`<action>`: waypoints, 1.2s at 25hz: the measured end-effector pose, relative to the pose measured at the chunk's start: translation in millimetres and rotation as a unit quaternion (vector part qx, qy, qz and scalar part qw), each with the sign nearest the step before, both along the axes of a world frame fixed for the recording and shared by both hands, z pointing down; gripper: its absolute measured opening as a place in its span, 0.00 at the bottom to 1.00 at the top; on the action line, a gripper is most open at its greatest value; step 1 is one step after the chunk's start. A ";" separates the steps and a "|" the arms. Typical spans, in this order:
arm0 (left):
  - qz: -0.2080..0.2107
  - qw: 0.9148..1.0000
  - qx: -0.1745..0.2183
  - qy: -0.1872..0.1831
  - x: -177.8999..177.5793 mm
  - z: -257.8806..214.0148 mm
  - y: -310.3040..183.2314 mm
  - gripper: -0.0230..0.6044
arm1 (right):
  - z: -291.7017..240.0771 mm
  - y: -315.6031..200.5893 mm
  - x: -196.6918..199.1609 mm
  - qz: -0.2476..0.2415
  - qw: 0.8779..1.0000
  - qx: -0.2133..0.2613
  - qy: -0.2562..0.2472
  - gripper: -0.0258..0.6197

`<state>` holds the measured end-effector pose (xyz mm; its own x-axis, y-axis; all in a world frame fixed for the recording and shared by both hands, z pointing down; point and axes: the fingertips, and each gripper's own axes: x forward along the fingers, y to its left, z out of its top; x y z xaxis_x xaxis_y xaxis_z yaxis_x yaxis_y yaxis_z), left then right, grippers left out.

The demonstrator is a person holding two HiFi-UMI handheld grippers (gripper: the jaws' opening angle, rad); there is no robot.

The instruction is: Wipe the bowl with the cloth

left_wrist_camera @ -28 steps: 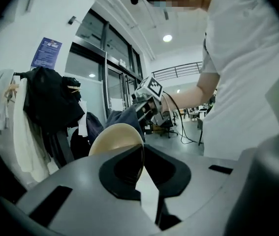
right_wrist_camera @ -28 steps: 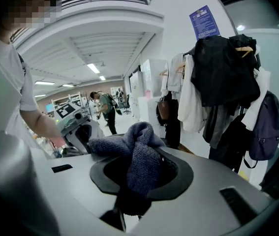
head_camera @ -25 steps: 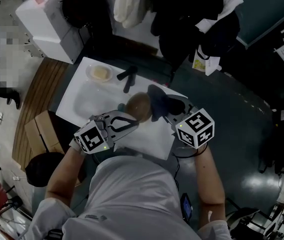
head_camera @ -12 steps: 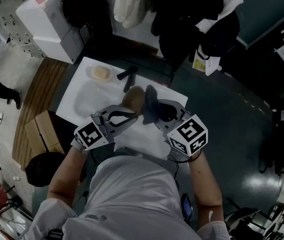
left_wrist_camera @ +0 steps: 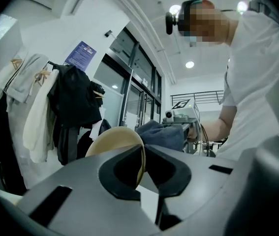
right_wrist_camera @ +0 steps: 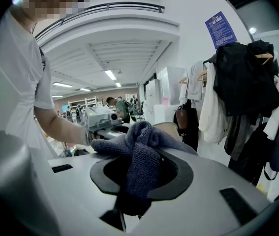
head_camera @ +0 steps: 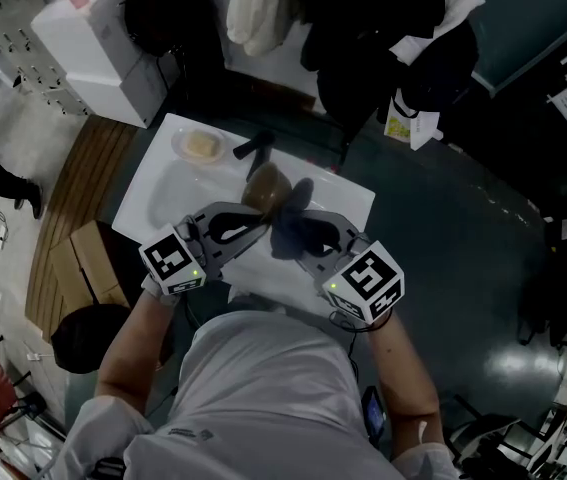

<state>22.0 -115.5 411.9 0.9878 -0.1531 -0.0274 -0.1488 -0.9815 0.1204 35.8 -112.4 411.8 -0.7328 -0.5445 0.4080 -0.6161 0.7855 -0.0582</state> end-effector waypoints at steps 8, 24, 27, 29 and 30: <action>-0.003 0.999 -0.029 0.027 -4.2 -2.0 -2.5 0.07 | 7.0 11.9 -15.0 -0.009 0.999 -0.013 -0.027 0.19; 0.056 0.989 -0.051 0.126 -0.7 -52.2 17.0 0.07 | 33.4 11.6 -29.3 0.023 0.997 -0.008 -0.079 0.19; 0.067 0.987 -0.063 0.135 -1.7 -54.6 19.5 0.07 | 34.1 6.5 -24.9 0.043 0.993 -0.002 -0.108 0.19; 0.082 0.982 -0.078 0.149 -4.2 -57.0 22.5 0.07 | 34.8 3.6 -20.5 0.052 0.991 0.001 -0.125 0.19; 0.091 0.980 -0.084 0.156 -5.4 -58.0 24.2 0.07 | 35.5 2.2 -18.1 0.056 0.990 0.002 -0.132 0.19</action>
<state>16.6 -91.3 353.9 0.9467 -0.0037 -0.3222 0.0964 -0.9509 0.2941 17.8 -110.3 447.4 -0.7485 -0.6299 0.2074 -0.6631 0.7138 -0.2255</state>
